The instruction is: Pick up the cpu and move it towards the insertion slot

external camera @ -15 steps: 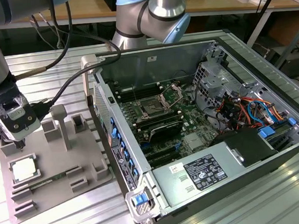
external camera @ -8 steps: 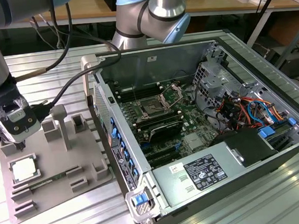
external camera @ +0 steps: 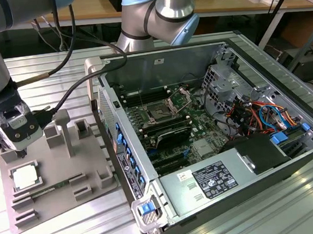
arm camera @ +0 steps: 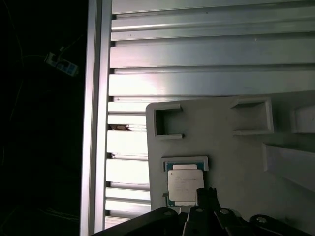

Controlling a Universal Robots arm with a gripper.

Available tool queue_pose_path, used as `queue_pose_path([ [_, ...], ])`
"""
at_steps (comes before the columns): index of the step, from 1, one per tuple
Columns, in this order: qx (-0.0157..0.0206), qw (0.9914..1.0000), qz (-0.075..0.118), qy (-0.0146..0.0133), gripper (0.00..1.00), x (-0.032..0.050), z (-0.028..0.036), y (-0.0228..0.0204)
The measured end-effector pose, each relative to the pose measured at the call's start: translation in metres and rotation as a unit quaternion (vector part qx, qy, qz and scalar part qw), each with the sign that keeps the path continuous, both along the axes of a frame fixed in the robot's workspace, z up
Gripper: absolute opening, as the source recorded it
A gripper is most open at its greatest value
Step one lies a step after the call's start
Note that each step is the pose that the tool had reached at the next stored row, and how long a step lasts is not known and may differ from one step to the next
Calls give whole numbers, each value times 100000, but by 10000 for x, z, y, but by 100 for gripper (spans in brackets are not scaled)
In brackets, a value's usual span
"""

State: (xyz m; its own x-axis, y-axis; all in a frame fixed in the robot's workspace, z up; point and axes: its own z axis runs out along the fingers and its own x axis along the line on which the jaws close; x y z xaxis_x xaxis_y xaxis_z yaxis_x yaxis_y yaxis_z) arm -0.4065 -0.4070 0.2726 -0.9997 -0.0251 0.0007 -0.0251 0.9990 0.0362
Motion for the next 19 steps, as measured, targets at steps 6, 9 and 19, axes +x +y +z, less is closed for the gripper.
queue_pose_path([
  [6,2,100000,-4,-4,11,0,-13,-4],
  [9,2,100000,-4,-6,11,0,-17,-5],
  [19,3,100000,0,-10,11,0,-43,-10],
])
